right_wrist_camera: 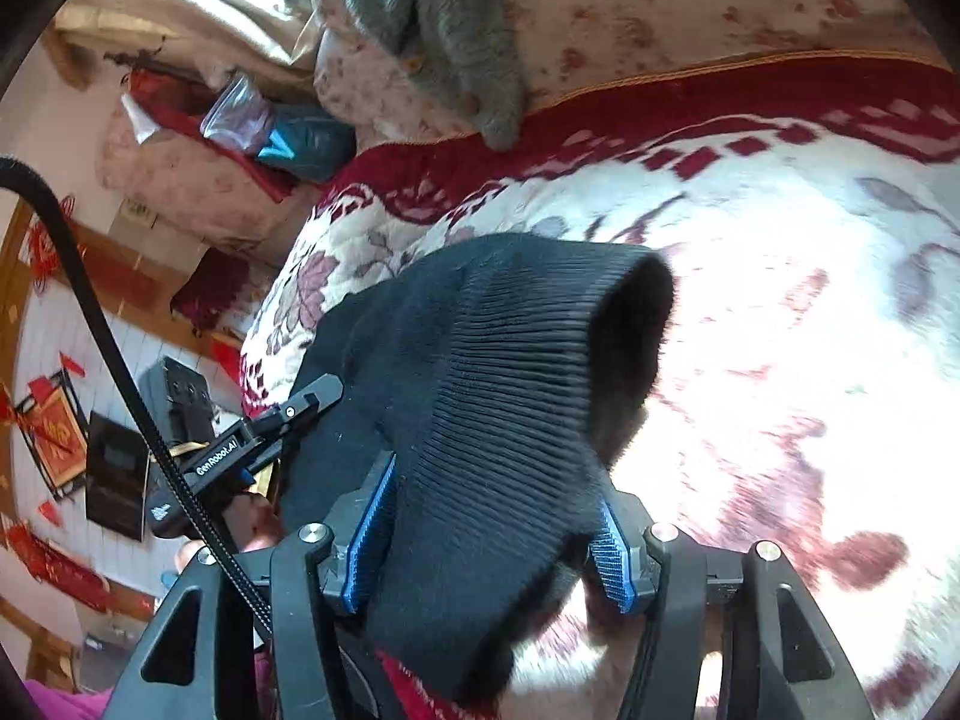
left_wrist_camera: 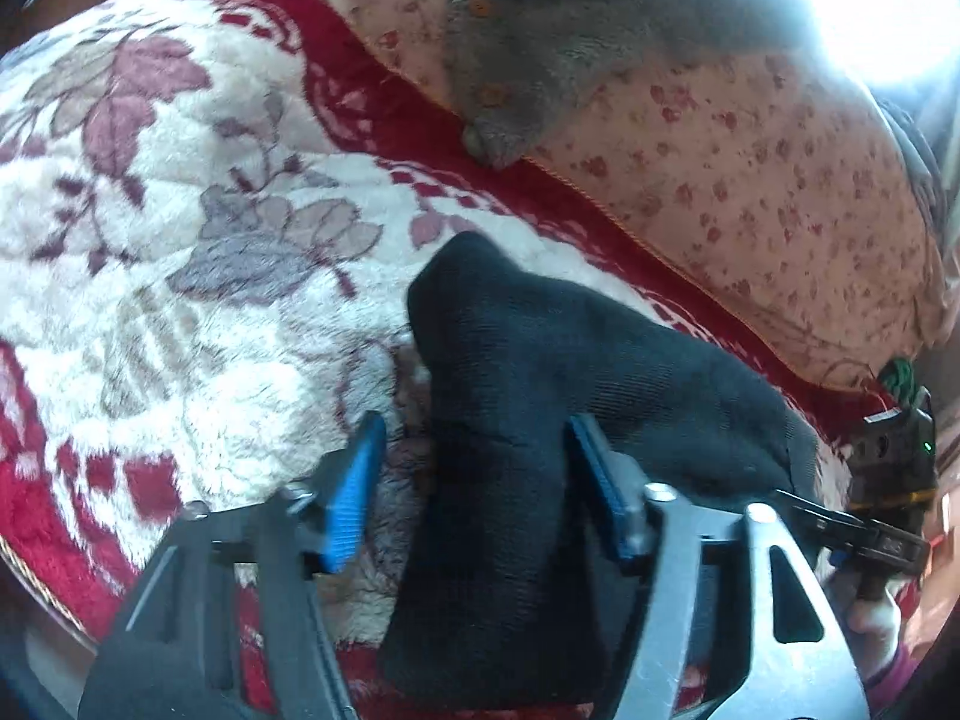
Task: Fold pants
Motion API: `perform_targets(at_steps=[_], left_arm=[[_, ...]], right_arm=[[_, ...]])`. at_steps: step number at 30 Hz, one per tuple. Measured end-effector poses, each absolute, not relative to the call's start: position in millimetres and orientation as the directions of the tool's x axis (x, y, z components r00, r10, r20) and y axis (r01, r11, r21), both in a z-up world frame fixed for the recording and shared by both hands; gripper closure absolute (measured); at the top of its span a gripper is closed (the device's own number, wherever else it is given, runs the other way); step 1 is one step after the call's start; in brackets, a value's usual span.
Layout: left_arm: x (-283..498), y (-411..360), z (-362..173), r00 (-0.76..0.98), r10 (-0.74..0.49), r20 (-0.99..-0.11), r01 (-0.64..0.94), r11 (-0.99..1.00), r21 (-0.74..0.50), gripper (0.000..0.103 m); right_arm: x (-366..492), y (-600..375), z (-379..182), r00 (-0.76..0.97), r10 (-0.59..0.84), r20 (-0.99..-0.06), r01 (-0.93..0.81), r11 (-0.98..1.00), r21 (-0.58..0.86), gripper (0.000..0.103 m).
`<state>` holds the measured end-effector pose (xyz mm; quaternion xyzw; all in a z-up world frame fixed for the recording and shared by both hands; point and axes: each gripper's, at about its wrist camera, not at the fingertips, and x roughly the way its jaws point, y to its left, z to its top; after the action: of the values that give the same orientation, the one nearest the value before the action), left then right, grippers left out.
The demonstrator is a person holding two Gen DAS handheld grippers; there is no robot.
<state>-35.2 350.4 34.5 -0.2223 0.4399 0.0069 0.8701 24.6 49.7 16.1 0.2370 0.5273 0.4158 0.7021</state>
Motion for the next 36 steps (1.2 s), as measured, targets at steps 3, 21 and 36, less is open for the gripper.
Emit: perform_targets(at_steps=[3,21,36], left_arm=[[-40.0,351.4,39.7,0.605,-0.168,-0.779,-0.237,0.895,-0.377,0.038],[-92.2,269.8,106.0,0.708,0.175,-0.684,-0.311,0.947,-0.080,0.038],[-104.0,242.7,108.6,0.703,0.206,-0.681,-0.327,0.943,-0.053,0.038]], right_arm=[[21.6,35.7,30.1,0.148,0.806,-0.573,-0.343,0.585,0.735,0.045],[-33.7,48.6,123.2,0.390,0.730,-0.562,-0.573,0.670,0.473,0.044],[-48.5,48.0,119.0,0.399,0.725,-0.561,-0.571,0.676,0.467,0.043]])
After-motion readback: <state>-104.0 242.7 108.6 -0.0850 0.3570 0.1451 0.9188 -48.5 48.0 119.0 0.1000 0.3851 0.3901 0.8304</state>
